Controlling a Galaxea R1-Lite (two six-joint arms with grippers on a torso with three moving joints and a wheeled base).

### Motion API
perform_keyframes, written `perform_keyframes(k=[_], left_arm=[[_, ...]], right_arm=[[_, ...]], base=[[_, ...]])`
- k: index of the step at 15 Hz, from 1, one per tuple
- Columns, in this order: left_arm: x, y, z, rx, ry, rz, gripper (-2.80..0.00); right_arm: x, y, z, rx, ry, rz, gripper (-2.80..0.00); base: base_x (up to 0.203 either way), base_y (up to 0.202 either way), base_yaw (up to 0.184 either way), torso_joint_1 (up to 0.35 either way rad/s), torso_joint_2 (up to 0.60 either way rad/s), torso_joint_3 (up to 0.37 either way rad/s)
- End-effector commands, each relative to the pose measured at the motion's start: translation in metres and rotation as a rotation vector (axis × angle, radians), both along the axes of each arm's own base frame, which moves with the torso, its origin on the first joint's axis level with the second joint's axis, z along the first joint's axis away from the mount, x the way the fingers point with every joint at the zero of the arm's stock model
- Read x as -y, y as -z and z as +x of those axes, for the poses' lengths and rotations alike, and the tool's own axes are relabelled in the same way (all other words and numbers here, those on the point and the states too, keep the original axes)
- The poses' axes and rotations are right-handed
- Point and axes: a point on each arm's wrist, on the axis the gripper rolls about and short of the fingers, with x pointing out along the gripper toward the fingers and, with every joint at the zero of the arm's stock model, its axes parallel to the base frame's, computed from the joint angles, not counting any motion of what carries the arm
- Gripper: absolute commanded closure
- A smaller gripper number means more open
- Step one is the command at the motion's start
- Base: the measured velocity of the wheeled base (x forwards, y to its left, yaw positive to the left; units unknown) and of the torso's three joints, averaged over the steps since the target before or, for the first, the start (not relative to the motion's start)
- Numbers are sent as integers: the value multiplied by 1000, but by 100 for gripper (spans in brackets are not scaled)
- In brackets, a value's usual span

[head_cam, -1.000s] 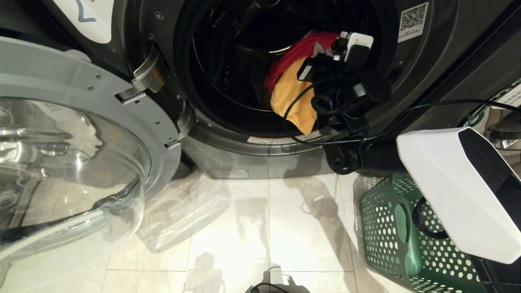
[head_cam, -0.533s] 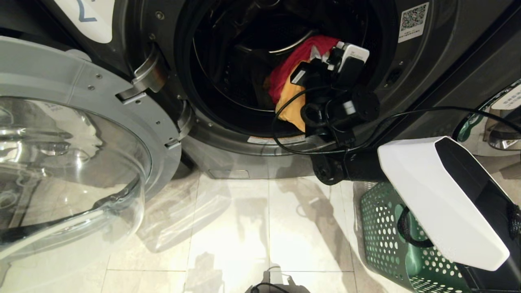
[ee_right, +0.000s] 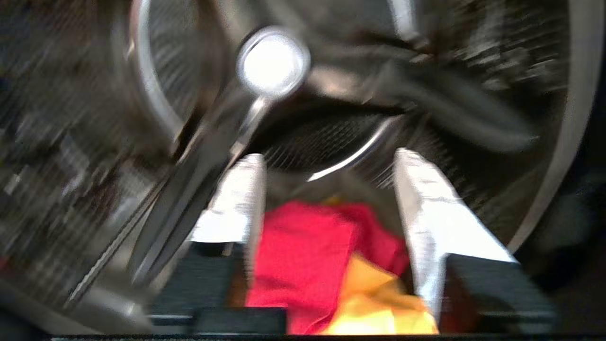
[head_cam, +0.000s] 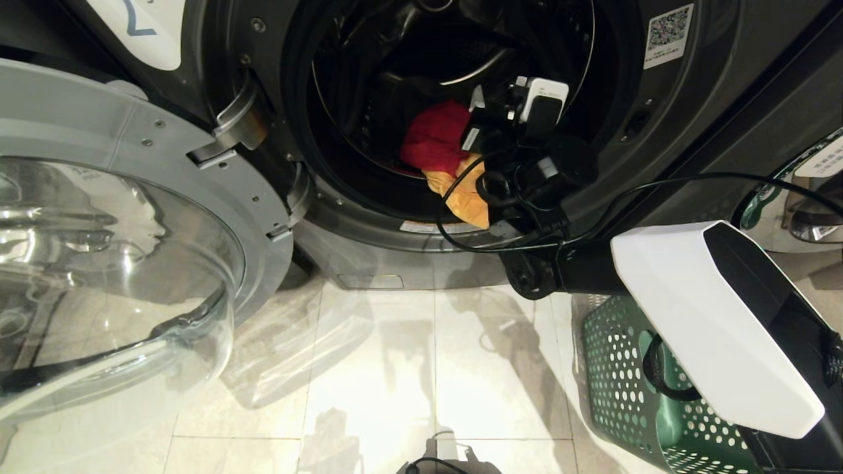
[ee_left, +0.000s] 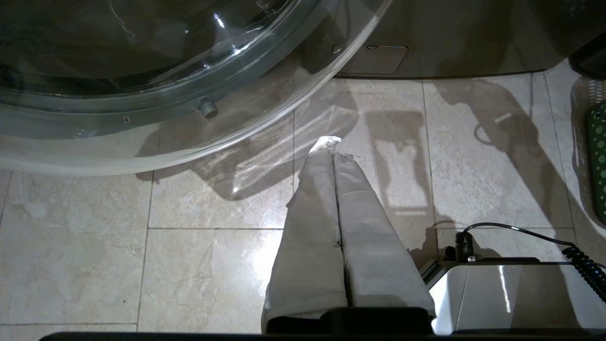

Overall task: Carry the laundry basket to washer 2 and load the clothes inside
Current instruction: Place the clothes into the washing machine

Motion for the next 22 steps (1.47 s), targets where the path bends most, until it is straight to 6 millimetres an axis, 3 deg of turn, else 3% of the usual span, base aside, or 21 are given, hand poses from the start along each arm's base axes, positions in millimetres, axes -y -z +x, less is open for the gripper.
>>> perform_keyframes(k=[1,3,7,10,16,17,22], left_arm=[[0,0,0,0,0,-1,0],[0,0,0,0,0,-1,0],[0,0,0,-1,0,-1,0],[0,0,0,0,0,0,0],[0,0,0,0,0,0,0],[0,0,0,-1,0,-1,0],[0,0,0,-1,0,0,0]], right_arm=[[2,-8,-5,9,-9,-3,-280],[3,-12,-8,-49,-12,-41,-280],[5,-4,-22,-425,-29,-286,-280],[12,-16,-62,-584,-85,-417,-280],[53,-11,-146,-823,-266,-671,-280],[59,-8,-158,-882,-282,-710,0],[90,-9,-195,-1085,-274,-748,0]], base=[[0,0,0,0,0,0],[0,0,0,0,0,0],[0,0,0,0,0,0],[0,0,0,0,0,0],[0,0,0,0,0,0],[0,0,0,0,0,0],[0,0,0,0,0,0]])
